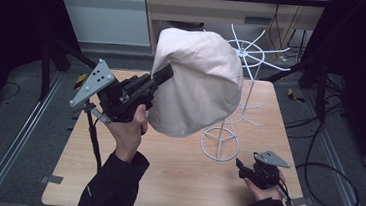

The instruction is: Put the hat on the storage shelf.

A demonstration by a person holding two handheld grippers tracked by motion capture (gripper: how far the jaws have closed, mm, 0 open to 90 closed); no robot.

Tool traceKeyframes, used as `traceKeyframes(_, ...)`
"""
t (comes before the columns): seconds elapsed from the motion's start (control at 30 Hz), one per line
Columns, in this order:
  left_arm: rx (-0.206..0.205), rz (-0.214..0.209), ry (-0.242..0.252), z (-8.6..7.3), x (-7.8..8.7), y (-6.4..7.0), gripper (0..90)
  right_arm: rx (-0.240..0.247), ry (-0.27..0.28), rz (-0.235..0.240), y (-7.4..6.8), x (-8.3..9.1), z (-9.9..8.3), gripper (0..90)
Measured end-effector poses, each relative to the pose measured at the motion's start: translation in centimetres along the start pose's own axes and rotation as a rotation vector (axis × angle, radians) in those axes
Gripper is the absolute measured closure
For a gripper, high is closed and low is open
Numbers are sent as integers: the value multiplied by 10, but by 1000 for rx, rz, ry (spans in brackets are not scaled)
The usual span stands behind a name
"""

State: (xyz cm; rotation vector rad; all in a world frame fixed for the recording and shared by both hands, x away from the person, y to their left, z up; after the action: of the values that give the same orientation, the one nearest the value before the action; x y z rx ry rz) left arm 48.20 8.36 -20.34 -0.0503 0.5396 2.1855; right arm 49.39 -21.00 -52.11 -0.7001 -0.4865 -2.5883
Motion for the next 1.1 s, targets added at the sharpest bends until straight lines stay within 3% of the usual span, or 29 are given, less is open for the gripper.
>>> traceKeyframes(0.53, 7, 38, -48, -19, 5, -23, 875, 1, -2, 1, 0, 0, -1, 306)
traceKeyframes(1.1, -20, 102, -136, -44, 9, -43, 872, 1, -8, 0, 0, -1, -1, 306)
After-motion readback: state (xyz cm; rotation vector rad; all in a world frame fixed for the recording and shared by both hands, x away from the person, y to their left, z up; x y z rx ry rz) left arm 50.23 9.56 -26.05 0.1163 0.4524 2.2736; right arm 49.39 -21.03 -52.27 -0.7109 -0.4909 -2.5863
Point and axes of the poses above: each handheld gripper's, and its own axes: x roughly backward along the jaws, z roughly out of its top, y roughly to its right, the point moved 8 cm from there along -x, roughly forward along the jaws, and after that the axes turned 14 degrees about x, right-handed, at the moved point
